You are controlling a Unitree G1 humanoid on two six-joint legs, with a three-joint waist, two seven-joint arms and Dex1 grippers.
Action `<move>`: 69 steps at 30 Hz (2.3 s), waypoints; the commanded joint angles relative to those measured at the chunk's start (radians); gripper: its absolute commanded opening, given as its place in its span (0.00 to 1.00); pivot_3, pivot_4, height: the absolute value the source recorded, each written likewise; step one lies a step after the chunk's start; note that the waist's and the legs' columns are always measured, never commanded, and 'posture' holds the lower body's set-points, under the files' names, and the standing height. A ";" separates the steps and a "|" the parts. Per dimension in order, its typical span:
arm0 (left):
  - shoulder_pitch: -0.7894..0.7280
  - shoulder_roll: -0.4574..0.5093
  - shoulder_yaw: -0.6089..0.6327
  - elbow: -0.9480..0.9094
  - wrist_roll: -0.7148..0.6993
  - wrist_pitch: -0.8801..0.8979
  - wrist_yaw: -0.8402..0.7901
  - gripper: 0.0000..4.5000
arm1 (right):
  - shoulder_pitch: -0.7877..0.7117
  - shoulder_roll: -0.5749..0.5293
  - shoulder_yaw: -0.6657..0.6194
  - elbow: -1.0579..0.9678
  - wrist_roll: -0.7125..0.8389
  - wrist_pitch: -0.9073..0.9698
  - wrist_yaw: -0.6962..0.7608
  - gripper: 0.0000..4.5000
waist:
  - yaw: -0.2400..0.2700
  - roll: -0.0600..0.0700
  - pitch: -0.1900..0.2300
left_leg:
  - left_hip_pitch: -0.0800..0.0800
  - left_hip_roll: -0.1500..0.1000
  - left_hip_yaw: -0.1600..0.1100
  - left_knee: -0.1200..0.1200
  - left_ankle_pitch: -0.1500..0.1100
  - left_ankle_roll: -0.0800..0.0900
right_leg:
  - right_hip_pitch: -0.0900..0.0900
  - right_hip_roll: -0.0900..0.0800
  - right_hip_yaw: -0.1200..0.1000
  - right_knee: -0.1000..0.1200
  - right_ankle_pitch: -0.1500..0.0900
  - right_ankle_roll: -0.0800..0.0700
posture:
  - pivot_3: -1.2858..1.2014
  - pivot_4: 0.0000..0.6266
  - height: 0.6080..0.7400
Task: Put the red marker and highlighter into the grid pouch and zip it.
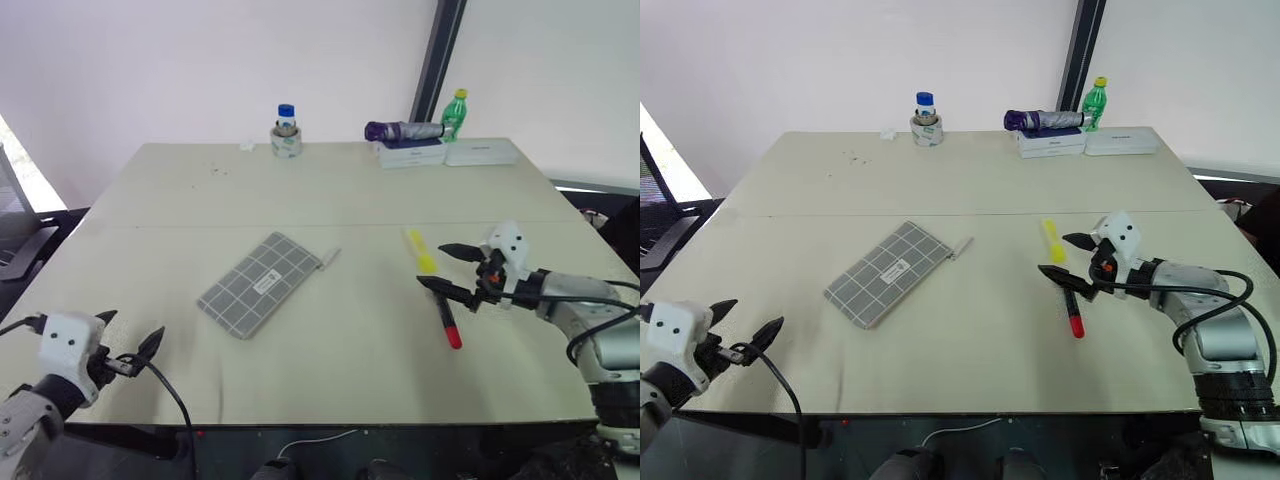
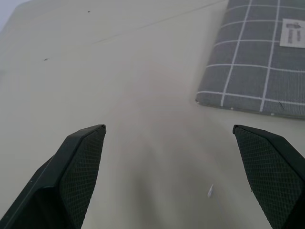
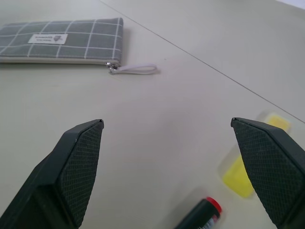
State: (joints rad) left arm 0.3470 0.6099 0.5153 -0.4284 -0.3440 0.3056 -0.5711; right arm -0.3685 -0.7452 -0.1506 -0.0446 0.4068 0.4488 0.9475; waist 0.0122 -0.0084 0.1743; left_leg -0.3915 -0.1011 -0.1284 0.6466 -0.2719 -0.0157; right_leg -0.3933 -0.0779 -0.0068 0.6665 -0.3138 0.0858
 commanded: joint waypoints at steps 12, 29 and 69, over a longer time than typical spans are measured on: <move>-0.060 0.099 -0.179 0.141 0.353 -0.392 -0.012 1.00 | -0.261 0.210 0.221 0.093 -0.151 0.054 -0.204 0.32 | -0.002 0.001 0.000 | 0.000 0.000 0.000 -0.001 0.000 -0.001 | -0.001 0.000 0.000 0.000 0.001 0.000 | 0.52 0.24 1.00; -0.195 0.127 -0.369 0.293 0.688 -0.608 0.134 1.00 | -0.582 0.539 0.417 0.754 -0.497 -0.292 -0.463 0.01 | -0.031 0.001 0.000 | 0.000 -0.001 0.000 -0.002 0.005 -0.009 | -0.005 0.001 0.000 0.004 0.001 0.001 | 0.52 0.24 1.00; -0.278 0.143 -0.485 0.333 0.727 -0.742 0.150 1.00 | -0.719 0.676 0.408 1.163 -0.621 -0.553 -0.448 0.01 | -0.033 0.001 0.000 | 0.000 -0.001 0.002 -0.001 0.007 -0.011 | -0.011 0.001 0.004 0.015 0.001 0.000 | 0.52 0.24 1.00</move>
State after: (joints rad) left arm 0.0722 0.7467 0.0457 -0.0904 0.3934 -0.4208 -0.4145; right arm -1.0720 -0.0813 0.2665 1.1281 -0.2144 -0.0835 0.4941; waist -0.0207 -0.0070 0.1743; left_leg -0.3917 -0.1023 -0.1261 0.6451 -0.2654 -0.0268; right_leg -0.4043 -0.0768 -0.0026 0.6816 -0.3125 0.0860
